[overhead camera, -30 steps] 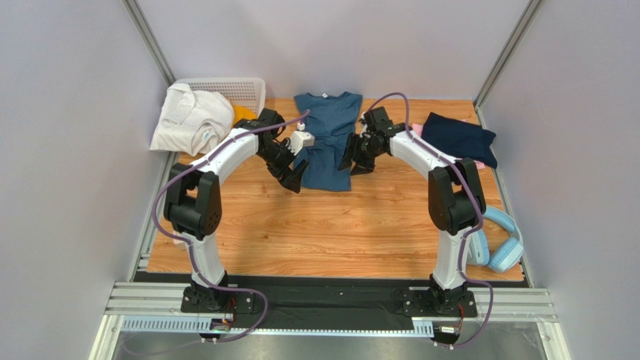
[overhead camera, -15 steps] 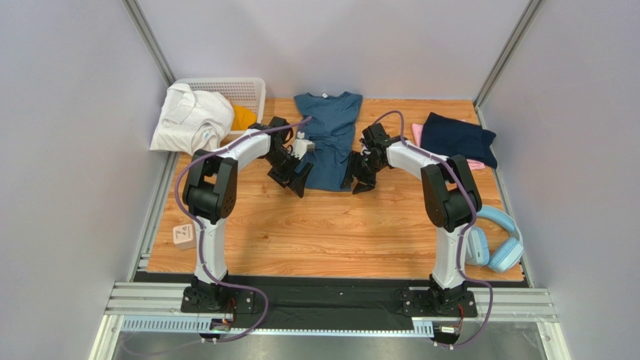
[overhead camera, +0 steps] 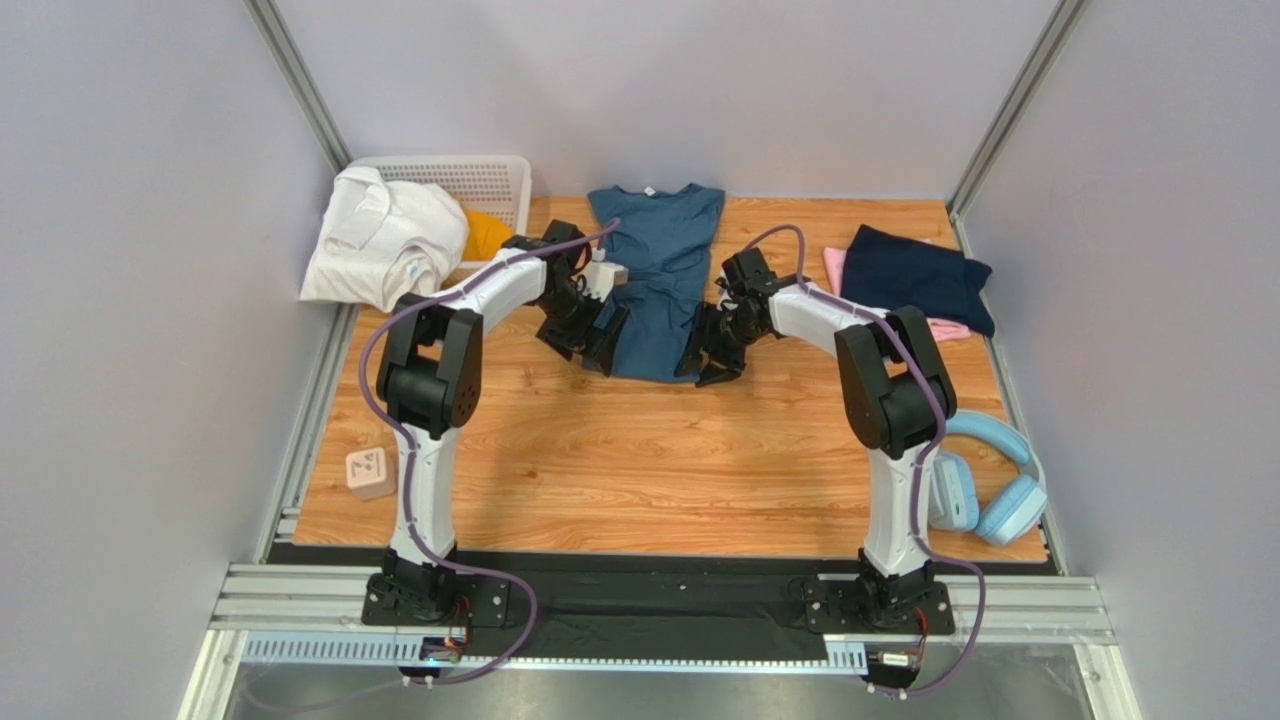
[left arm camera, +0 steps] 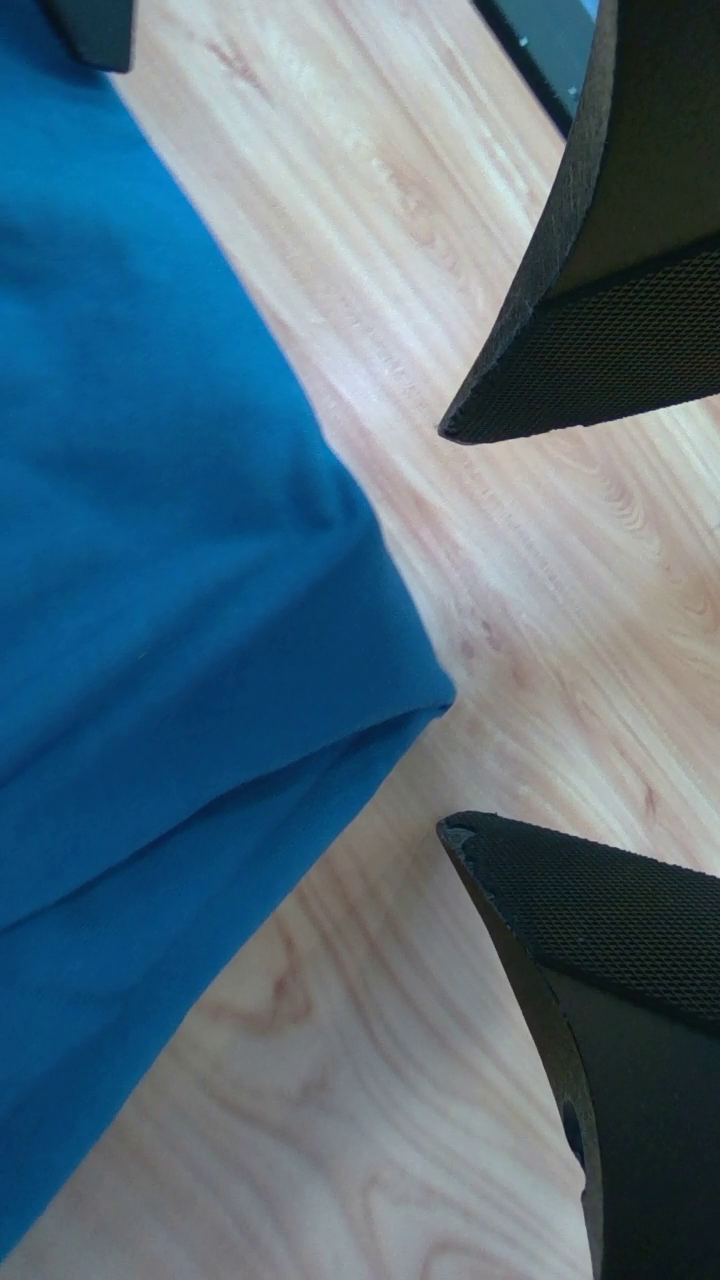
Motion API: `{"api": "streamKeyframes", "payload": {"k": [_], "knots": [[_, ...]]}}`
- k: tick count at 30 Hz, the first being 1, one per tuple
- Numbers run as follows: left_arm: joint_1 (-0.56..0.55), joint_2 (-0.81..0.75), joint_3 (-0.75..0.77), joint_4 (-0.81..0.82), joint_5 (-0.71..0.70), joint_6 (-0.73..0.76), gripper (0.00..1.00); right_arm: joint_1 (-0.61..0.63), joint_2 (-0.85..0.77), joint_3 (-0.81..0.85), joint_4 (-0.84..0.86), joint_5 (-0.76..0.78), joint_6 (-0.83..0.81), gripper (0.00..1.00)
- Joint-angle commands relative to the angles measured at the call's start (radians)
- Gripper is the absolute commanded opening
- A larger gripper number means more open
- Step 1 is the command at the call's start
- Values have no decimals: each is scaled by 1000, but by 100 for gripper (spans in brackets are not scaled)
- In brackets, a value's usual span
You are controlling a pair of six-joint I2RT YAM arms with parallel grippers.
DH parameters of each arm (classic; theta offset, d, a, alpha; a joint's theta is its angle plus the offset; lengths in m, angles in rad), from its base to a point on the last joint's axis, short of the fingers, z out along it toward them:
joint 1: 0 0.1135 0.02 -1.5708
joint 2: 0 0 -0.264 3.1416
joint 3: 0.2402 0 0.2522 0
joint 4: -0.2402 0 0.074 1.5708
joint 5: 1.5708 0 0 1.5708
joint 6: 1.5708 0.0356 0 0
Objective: Fold and stack the t-shirts
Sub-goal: Grab one side of the 2/3 rectangular tshirt with both arms
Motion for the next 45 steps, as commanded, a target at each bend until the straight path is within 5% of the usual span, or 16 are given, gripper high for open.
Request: {"api": "streamKeyframes", "payload": {"k": [1, 4, 7, 10, 12, 15, 19, 26, 27, 31, 41, 45], "knots": [[7, 84, 5, 86, -116, -12, 100, 3, 25, 8, 62, -6, 16, 49], [7, 113, 49, 56, -116, -14, 91, 8, 31, 0, 74, -11, 24, 48], [7, 121, 66, 53, -103, -34, 65, 11, 36, -1, 80, -15, 32, 46], [1, 127, 71, 25, -100, -40, 19, 11, 36, -3, 82, -17, 33, 43], [-2, 122, 63, 19, -103, -36, 10, 12, 34, -4, 83, -17, 35, 41], [-2, 121, 54, 4, -82, -34, 16, 17, 30, -4, 80, -18, 36, 38], [-8, 113, 39, -12, -51, -29, 36, 17, 27, -3, 79, -20, 36, 29], [-20, 79, 7, -58, -8, -3, 22, 26, 12, 3, 65, -17, 32, 20], [-20, 70, -1, -64, -5, 0, 27, 28, 5, 2, 62, -14, 32, 19], [-20, 21, -59, -52, -36, 10, 99, 29, 8, 5, 56, -14, 30, 18], [-25, 18, -115, -24, -63, -3, 98, 37, 11, -4, 65, -17, 33, 17], [-34, 47, -92, -12, -74, -17, 79, 41, 15, -12, 73, -18, 36, 16]]}}
